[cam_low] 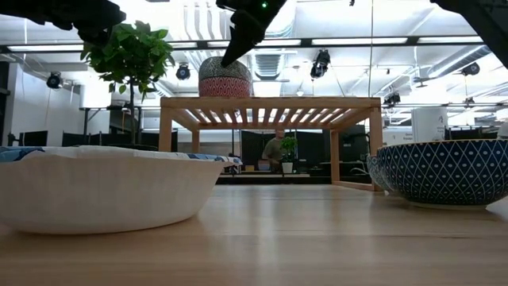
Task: Place and stack bowls onto a shelf
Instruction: Stack the red bowl on top of the blue on the shelf
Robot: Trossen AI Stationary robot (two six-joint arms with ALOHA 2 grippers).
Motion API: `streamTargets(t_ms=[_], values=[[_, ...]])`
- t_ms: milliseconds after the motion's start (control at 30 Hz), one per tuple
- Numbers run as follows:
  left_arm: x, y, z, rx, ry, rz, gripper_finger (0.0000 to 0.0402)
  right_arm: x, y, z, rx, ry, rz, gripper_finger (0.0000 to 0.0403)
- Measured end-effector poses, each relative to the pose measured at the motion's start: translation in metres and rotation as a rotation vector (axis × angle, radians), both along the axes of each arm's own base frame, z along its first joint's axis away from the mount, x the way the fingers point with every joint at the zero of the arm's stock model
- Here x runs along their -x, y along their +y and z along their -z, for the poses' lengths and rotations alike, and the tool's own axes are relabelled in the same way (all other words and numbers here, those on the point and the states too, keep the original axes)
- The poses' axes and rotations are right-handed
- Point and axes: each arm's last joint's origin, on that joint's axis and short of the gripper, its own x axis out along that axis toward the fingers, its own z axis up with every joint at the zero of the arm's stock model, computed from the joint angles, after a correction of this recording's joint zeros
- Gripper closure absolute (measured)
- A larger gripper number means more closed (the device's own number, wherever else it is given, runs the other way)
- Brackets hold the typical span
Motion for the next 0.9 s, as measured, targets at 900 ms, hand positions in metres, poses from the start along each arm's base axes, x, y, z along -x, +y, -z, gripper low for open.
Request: streamTargets(t_ms=[900], values=[[0.0, 0.0, 0.0, 0.0, 0.0, 0.0, 0.0327, -0.001, 0.0006, -0.0031, -0.034, -0.064, 0.142, 0.0312]])
